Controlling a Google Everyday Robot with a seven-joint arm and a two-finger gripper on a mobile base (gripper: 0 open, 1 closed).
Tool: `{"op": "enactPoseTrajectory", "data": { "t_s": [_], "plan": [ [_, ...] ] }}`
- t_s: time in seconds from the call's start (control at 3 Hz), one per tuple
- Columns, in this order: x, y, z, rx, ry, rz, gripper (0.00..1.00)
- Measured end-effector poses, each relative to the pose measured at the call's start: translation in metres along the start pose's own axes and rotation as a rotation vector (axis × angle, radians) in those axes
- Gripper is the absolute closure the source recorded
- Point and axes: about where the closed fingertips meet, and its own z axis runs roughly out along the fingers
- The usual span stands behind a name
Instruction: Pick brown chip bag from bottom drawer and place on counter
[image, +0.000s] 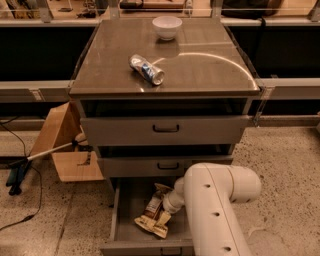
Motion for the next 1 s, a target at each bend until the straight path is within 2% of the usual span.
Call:
{"op": "enactPoseTrajectory", "data": {
  "t_s": [0.33,0.67,1.0],
  "plan": [
    [-0.001,0.0,-0.002,0.0,0.0,0.0,1.0],
    [-0.005,0.001,-0.009,0.005,-0.007,-0.01,1.0],
    [-0.021,0.015,-0.044,0.018,-0.076,-0.044,1.0]
  ]
}}
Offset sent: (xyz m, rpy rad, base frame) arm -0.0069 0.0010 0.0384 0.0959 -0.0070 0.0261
